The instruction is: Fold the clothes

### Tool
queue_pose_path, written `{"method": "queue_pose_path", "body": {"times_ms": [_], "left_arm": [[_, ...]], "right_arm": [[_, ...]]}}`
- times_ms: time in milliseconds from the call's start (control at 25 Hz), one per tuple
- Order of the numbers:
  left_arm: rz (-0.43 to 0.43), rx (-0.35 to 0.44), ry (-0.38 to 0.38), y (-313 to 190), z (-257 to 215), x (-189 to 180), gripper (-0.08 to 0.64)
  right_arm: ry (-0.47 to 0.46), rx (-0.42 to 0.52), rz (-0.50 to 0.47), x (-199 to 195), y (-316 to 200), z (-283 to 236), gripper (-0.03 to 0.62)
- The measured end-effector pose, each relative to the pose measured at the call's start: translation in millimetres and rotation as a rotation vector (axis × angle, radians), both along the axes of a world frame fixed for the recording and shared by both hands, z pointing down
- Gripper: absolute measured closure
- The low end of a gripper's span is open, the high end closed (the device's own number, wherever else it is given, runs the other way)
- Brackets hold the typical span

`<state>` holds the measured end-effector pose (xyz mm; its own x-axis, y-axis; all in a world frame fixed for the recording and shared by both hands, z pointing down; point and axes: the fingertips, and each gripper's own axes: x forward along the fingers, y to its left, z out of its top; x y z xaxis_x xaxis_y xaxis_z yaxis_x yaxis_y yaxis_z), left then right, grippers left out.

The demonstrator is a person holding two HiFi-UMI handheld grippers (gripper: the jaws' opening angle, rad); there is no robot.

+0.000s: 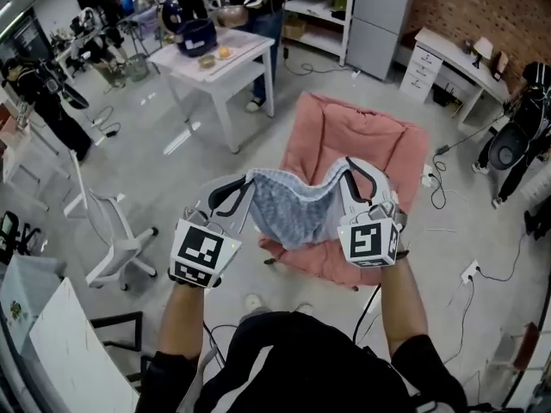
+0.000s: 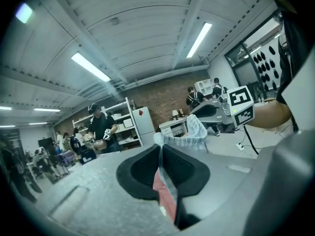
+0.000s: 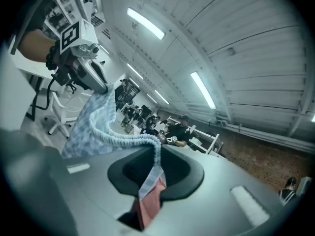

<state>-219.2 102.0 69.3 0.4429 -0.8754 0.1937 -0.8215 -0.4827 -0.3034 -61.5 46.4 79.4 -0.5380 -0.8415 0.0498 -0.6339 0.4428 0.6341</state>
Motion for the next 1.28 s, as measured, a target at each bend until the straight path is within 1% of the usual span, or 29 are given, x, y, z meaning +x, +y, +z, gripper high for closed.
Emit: {"method": "queue_pose_path", "body": {"times_ms": [120, 200, 280, 440, 600, 840, 960, 1080, 1280], "left_arm": [[-0.094, -0.009, 0.002, 8, 5, -37, 0.532], [-0.14, -0.005, -0.007, 16, 6, -57, 0.532], [-0.173, 0.009, -0.018, 25, 3, -78, 0.532], [-0.234, 0.04, -0.021, 45, -8, -130, 0.532], [-0.295, 0.1, -0.035, 61, -34, -174, 0.532], [-0.37, 0.163, -0.058, 90, -69, -221, 0.532], [-0.416, 0.162, -0.066, 111, -68, -248, 0.531], [-0.471, 0.144, -0.069, 132, -60, -276, 0.531], [-0.58, 0.116, -0.043, 177, -43, -320, 0.531]], "right_arm": [[-0.014, -0.01, -0.066, -29, -1, 2, 0.545], [-0.045, -0.03, -0.114, -55, 3, 1, 0.545], [-0.072, -0.041, -0.172, -89, 10, -3, 0.545], [-0.072, -0.008, -0.29, -157, 29, -18, 0.545], [-0.101, -0.006, -0.346, -203, 37, -38, 0.545], [-0.154, 0.016, -0.438, -259, 57, -72, 0.545], [-0.158, 0.018, -0.487, -289, 71, -74, 0.545], [-0.158, 0.009, -0.539, -320, 86, -70, 0.545], [-0.144, -0.029, -0.639, -370, 123, -56, 0.545]]}}
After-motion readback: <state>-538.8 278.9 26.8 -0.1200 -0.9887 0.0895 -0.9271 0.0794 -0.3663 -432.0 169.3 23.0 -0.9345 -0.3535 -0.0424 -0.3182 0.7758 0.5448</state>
